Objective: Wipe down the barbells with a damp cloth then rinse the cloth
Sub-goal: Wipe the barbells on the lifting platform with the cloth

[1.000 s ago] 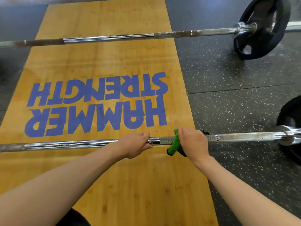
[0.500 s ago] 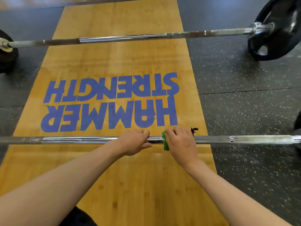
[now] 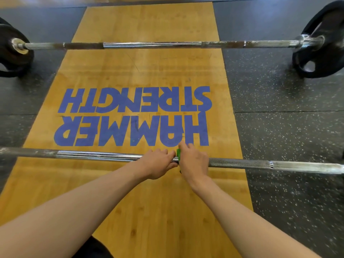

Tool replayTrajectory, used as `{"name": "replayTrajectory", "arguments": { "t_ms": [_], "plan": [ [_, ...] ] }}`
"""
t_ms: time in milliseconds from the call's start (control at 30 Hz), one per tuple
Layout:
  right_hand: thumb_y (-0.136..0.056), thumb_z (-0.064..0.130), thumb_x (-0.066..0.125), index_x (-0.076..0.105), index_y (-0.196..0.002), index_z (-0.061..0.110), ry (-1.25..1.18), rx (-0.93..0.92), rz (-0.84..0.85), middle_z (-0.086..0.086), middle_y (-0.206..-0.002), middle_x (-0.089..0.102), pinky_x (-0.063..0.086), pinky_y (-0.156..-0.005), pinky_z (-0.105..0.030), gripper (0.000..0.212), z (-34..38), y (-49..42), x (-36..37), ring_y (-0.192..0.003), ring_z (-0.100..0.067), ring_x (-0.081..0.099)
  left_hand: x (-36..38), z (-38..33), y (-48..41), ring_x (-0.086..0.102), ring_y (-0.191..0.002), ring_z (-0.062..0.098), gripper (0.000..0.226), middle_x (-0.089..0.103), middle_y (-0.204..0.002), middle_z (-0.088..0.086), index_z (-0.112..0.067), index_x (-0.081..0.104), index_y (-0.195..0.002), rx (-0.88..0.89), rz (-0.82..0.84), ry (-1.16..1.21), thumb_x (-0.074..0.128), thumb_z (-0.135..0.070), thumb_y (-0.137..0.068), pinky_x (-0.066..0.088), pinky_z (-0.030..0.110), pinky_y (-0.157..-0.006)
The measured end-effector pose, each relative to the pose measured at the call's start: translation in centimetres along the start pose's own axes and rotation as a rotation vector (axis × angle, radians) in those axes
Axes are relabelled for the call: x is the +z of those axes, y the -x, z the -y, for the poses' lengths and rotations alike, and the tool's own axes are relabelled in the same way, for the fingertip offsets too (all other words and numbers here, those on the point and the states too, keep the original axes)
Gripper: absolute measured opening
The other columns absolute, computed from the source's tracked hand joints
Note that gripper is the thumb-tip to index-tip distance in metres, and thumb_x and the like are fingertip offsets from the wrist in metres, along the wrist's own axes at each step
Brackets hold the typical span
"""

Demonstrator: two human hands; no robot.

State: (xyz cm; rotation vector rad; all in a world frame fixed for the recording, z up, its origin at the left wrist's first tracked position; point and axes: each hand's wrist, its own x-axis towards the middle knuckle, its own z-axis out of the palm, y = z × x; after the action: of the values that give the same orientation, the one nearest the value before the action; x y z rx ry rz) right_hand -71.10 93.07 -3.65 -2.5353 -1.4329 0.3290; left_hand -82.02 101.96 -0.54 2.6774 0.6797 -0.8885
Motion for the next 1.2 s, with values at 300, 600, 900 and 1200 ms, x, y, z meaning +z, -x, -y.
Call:
{"name": "replayTrajectory", "arguments": {
  "t_ms": [300,600,900,1200],
  "plan": [
    [-0.111,0.037,0.027,0.065,-0.088,0.021,0.217,-0.235,-0.161,0.005,-0.075,0.064,0.042,-0.076,-0.038,0.048,-10.0,2.7,-1.5,-0.068,-0.022,0.061,0.3,0.5,-0.2,0.053,-0.105,0.029,0.044,0.055,-0.12,0.01,-0.017,0.039,-0.133,0.035,0.033,0.015,0.026,-0.05,-0.107,0.038,0.039,-0.084],
    [-0.094,0.014,0.049,0.056,-0.104,0.013,0.142,0.153,0.064,0.001,-0.059,0.056,0.031,-0.062,-0.034,0.012,0.6,-0.2,-0.1,-0.05,-0.026,0.048,0.5,0.9,-0.2,0.051,-0.113,0.03,0.048,0.053,-0.127,0.01,-0.015,0.04,-0.136,0.007,-0.022,0.044,0.031,-0.051,-0.107,0.043,0.042,-0.093],
    [-0.104,0.02,0.045,0.06,-0.086,0.017,0.2,-0.335,-0.202,0.0,-0.075,0.056,0.04,-0.066,-0.037,0.024,-3.8,2.5,1.6,-0.066,-0.024,0.053,1.7,4.3,0.9,0.05,-0.115,0.027,0.051,0.051,-0.128,0.008,-0.017,0.04,-0.138,0.041,-0.066,0.015,0.034,-0.054,-0.105,0.039,0.039,-0.099],
    [-0.096,0.006,0.042,0.043,-0.072,0.019,0.225,0.267,0.13,0.002,-0.062,0.04,0.036,-0.061,-0.029,0.027,-1.3,-0.6,-1.2,-0.052,-0.018,0.037,1.3,4.2,0.5,0.056,-0.103,0.03,0.047,0.057,-0.115,0.009,-0.013,0.043,-0.121,0.023,0.027,0.011,0.031,-0.055,-0.104,0.044,0.042,-0.086]
  ]
}}
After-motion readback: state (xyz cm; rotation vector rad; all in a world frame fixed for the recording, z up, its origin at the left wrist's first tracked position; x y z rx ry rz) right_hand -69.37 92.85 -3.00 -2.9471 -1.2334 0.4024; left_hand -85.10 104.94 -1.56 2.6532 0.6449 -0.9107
